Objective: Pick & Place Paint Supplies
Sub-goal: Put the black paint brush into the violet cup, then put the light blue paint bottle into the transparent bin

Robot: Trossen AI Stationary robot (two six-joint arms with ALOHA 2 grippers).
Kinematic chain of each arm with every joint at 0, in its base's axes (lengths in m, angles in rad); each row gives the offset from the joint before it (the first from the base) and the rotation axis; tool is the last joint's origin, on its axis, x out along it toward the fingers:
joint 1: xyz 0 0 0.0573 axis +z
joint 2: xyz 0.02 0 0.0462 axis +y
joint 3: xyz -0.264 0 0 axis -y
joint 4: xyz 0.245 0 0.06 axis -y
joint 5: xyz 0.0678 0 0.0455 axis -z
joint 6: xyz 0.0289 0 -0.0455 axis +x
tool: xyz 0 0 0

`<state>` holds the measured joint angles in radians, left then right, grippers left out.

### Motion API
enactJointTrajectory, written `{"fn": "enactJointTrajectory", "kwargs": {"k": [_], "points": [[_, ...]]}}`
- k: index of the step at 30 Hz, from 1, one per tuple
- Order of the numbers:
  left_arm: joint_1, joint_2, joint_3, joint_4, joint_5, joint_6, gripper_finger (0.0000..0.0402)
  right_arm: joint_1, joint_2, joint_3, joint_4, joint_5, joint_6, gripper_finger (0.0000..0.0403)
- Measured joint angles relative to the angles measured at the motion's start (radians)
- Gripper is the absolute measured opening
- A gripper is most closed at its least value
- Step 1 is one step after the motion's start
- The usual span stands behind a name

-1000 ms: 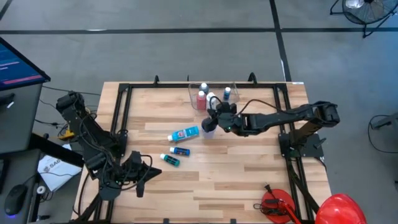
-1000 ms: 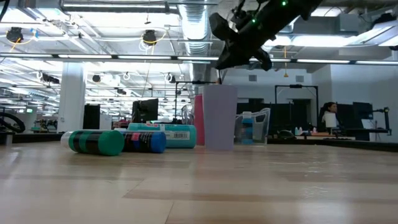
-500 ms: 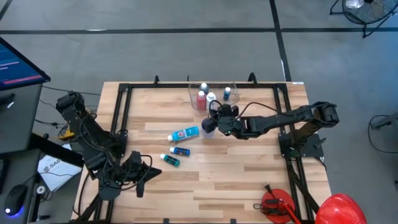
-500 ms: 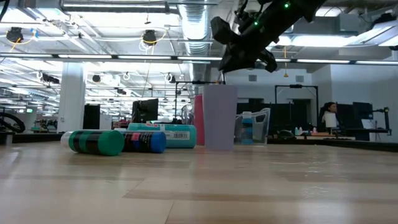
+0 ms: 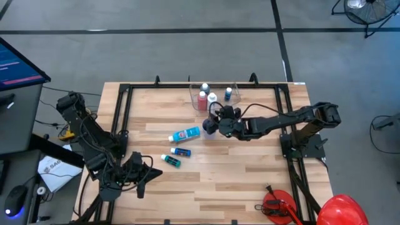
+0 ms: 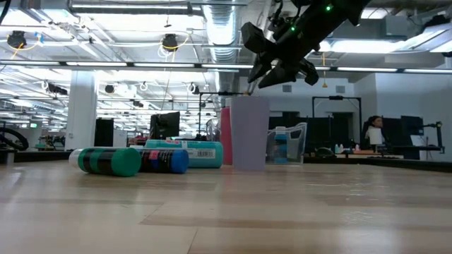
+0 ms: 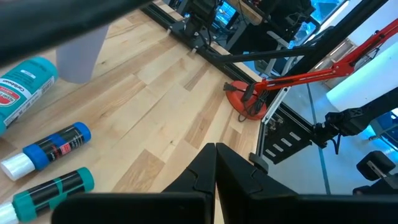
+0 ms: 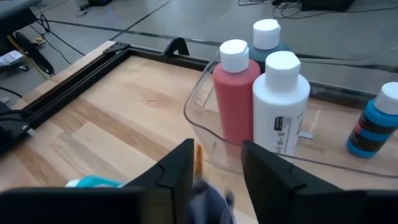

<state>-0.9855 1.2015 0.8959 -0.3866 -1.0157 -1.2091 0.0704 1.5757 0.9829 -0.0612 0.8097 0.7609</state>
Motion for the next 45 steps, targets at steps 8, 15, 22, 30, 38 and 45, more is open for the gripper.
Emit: {"fn": "enactJointTrajectory", "kwargs": {"k": [8, 15, 22, 30, 38, 45], "points": [[0.0, 0.0, 0.0, 0.0, -0.001, 0.006, 0.0001, 0.014, 0.0, 0.0, 0.001, 0.0, 0.0, 0.0152], [0.001, 0.0, 0.0, -0.001, -0.001, 0.008, 0.0001, 0.037, -0.007, 0.002, 0.051, -0.002, 0.0, 0.0159], [0.005, 0.0, 0.0, 0.002, -0.002, 0.051, 0.0001, 0.068, -0.007, 0.084, 0.061, -0.052, -0.027, 0.0154], [0.005, 0.0, 0.0, 0.007, -0.001, 0.052, 0.0001, 0.094, -0.007, 0.223, 0.063, -0.156, -0.114, 0.0145], [0.005, 0.0, 0.0, 0.01, -0.002, 0.052, 0.0001, 0.123, -0.007, 0.339, 0.06, -0.212, -0.116, 0.0137], [0.005, 0.0, 0.0, 0.023, -0.013, 0.053, 0.0001, 0.16, -0.007, 0.422, 0.062, -0.274, -0.114, 0.0136]]}}
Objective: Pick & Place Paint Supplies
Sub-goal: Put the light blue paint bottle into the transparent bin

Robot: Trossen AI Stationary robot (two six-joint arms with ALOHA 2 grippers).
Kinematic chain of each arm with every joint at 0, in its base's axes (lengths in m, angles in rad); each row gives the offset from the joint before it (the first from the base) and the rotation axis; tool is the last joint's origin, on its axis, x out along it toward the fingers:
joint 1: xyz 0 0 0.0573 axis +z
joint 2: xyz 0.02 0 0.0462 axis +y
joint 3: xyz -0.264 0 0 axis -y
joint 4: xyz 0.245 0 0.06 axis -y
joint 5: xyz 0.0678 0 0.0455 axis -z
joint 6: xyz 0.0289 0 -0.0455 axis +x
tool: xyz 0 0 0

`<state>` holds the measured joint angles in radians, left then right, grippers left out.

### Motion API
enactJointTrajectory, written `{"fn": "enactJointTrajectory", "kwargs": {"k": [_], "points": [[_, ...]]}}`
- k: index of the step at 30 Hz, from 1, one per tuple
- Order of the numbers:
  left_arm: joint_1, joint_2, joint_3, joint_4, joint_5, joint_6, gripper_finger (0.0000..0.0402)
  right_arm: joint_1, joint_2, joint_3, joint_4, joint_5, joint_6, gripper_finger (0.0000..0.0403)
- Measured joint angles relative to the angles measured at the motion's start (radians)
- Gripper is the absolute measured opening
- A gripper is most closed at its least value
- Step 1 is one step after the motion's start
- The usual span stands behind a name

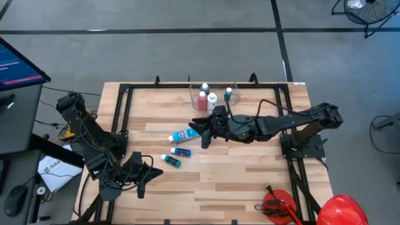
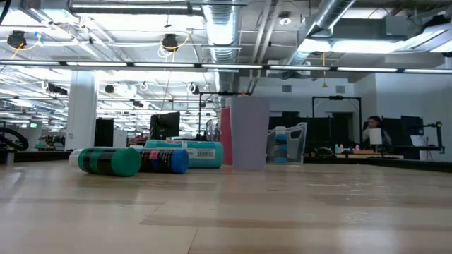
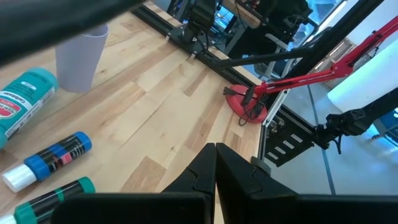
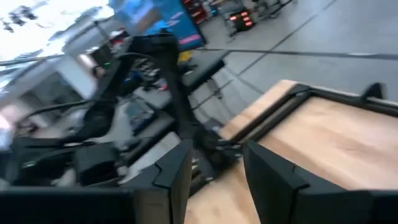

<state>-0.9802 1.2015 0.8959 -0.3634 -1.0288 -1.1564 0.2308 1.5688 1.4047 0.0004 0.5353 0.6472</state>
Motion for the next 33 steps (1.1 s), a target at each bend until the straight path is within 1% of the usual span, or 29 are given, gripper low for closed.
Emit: {"fn": "enactJointTrajectory", "kwargs": {"k": [6, 10, 13, 15, 19, 21, 25, 29, 33], "points": [[0.0, 0.0, 0.0, 0.009, -0.018, 0.0, 0.0001, 0.023, 0.0, 0.047, 0.0, -0.079, 0.0, 0.0132], [0.021, 0.0, 0.0, 0.015, -0.019, 0.0, 0.0001, 0.031, 0.0, 0.064, -0.001, -0.136, 0.017, 0.0133], [0.049, 0.0, 0.0, 0.019, -0.018, 0.0, 0.0001, 0.032, 0.0, 0.07, -0.002, -0.197, 0.009, 0.0134], [0.073, 0.0, 0.0, 0.022, -0.001, 0.0, 0.0001, 0.031, 0.0, 0.071, -0.004, -0.259, 0.008, 0.0133], [0.136, 0.0, 0.0, 0.023, 0.109, 0.061, 0.0001, 0.032, 0.0, 0.071, -0.023, -0.409, 0.007, 0.0133], [0.17, 0.0, 0.0, 0.022, 0.178, 0.108, 0.0001, 0.038, 0.0, 0.071, -0.024, -0.454, -0.011, 0.0133], [0.241, 0.0, 0.0, 0.022, 0.282, 0.181, 0.0001, 0.046, 0.0, 0.071, -0.072, -0.462, -0.018, 0.0134], [0.308, 0.0, 0.0, 0.021, 0.36, 0.244, 0.0001, 0.054, -0.008, 0.071, -0.183, -0.461, -0.018, 0.0132], [0.365, 0.0, 0.0, 0.021, 0.433, 0.292, 0.0001, 0.064, -0.017, 0.071, -0.247, -0.46, -0.019, 0.0134]]}}
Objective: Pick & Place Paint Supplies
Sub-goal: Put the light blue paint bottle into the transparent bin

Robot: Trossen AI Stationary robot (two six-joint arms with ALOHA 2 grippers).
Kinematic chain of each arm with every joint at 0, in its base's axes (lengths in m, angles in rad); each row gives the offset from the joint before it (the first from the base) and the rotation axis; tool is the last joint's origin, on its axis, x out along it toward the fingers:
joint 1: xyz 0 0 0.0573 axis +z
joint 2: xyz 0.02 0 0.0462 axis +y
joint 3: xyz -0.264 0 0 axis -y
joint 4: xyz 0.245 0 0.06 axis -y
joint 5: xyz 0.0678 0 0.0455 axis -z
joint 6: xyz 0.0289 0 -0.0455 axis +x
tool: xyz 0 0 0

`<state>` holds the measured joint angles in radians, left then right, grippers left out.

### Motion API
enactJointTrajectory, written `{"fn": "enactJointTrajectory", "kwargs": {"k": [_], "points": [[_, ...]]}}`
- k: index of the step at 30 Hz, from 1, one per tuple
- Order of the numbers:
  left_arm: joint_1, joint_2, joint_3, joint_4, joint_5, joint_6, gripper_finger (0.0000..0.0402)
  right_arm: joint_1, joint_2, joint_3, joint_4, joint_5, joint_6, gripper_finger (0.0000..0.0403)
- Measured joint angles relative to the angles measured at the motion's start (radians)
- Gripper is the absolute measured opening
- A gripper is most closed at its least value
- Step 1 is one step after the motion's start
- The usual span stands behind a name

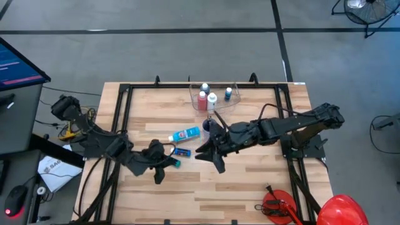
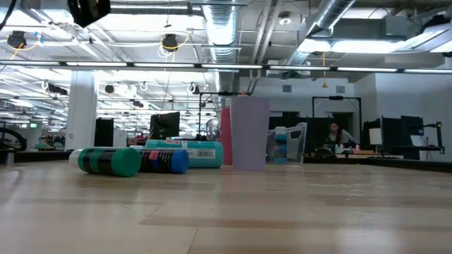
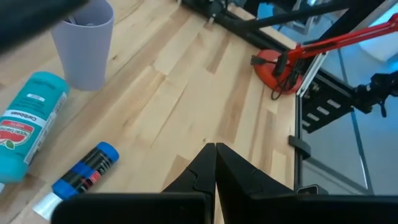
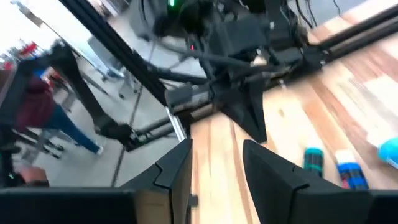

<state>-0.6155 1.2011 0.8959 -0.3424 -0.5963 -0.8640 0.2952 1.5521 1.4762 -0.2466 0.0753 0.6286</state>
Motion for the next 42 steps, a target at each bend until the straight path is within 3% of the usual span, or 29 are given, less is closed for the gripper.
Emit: {"fn": "enactJointTrajectory", "kwargs": {"k": [8, 21, 25, 30, 36, 42], "points": [[0.095, 0.0, 0.0, -0.043, 0.074, 0.037, 0.0011, 0.01, -0.089, 0.0, -0.148, 0.138, -0.034, 0.0136], [0.32, 0.0, 0.0, -0.128, 0.118, 0.127, 0.011, -0.1, -0.201, 0.0, -0.461, 0.155, -0.117, 0.0136], [0.386, 0.0, -0.004, -0.156, 0.119, 0.127, 0.0128, -0.17, -0.21, -0.001, -0.504, 0.092, -0.174, 0.0132], [0.467, 0.0, -0.052, -0.154, 0.158, 0.057, 0.0141, -0.268, -0.204, -0.001, -0.506, -0.065, -0.268, 0.0128], [0.482, 0.0, -0.131, -0.15, 0.207, -0.08, 0.0144, -0.336, -0.147, -0.001, -0.456, -0.078, -0.34, 0.0126], [0.47, 0.0, -0.185, -0.132, 0.198, -0.084, 0.0145, -0.356, -0.087, 0.0, -0.441, -0.082, -0.366, 0.0126]]}}
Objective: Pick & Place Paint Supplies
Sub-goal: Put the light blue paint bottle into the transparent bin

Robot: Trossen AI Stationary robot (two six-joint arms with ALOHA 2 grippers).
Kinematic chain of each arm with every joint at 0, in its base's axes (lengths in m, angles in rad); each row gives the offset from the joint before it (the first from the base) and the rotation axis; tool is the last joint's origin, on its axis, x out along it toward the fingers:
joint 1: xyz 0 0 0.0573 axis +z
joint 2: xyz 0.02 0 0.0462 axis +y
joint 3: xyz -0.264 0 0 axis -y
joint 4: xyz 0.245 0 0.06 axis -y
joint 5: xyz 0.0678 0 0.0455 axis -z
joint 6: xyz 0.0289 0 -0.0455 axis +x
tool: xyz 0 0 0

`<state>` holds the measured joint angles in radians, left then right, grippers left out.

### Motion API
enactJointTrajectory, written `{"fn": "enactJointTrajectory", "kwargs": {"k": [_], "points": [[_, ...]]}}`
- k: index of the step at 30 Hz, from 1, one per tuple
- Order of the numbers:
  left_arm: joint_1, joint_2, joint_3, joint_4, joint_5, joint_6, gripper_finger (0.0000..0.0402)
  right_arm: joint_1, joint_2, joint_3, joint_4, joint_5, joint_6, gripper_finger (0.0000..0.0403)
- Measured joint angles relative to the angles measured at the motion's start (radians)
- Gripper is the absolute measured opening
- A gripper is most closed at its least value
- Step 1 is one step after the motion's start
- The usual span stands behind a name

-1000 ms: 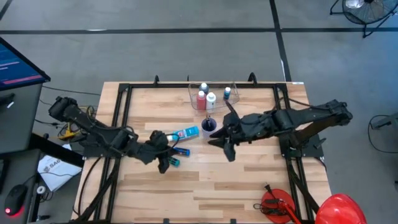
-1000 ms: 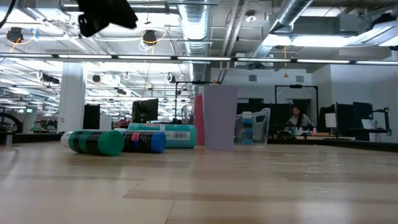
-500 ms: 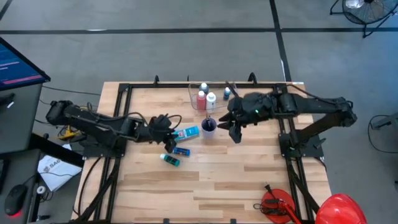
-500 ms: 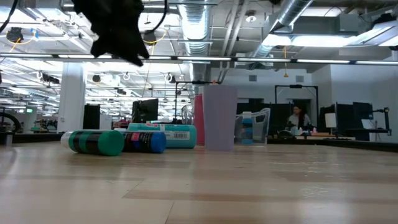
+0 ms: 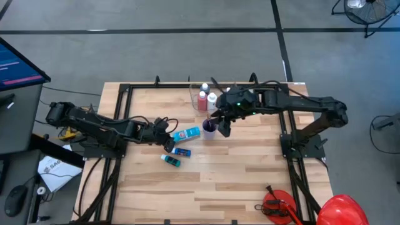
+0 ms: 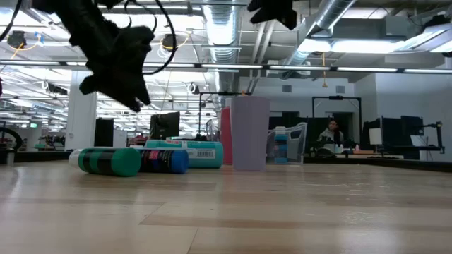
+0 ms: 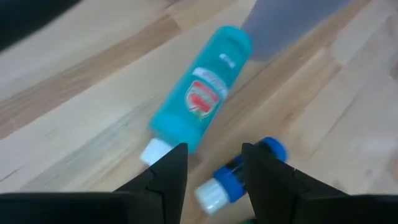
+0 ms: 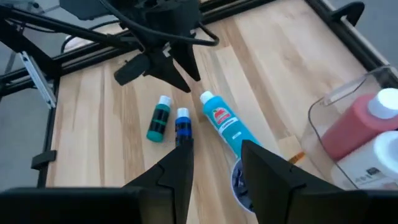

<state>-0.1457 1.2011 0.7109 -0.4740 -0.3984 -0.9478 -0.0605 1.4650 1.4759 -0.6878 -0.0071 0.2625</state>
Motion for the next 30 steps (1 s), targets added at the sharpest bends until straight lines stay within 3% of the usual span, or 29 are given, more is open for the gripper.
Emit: {"fn": "enactJointTrajectory", "kwargs": {"k": [6, 12, 17, 23, 30], "points": [[0.025, 0.0, -0.087, 0.071, -0.005, 0.021, 0.0145, 0.008, 0.029, -0.001, 0.047, -0.072, -0.008, 0.0126], [0.034, 0.018, -0.132, 0.324, 0.017, 0.319, 0.015, 0.006, 0.021, 0.0, 0.063, -0.076, -0.009, 0.0126], [0.117, 0.07, -0.137, 0.396, 0.061, 0.468, 0.018, 0.005, 0.018, 0.0, 0.057, -0.075, 0.003, 0.0126], [0.182, 0.173, -0.136, 0.474, 0.189, 0.554, 0.0215, 0.022, 0.022, 0.0, 0.053, -0.075, 0.008, 0.0126], [0.181, 0.284, -0.137, 0.497, 0.161, 0.63, 0.0243, 0.021, 0.022, 0.0, 0.034, -0.075, 0.011, 0.0126]]}}
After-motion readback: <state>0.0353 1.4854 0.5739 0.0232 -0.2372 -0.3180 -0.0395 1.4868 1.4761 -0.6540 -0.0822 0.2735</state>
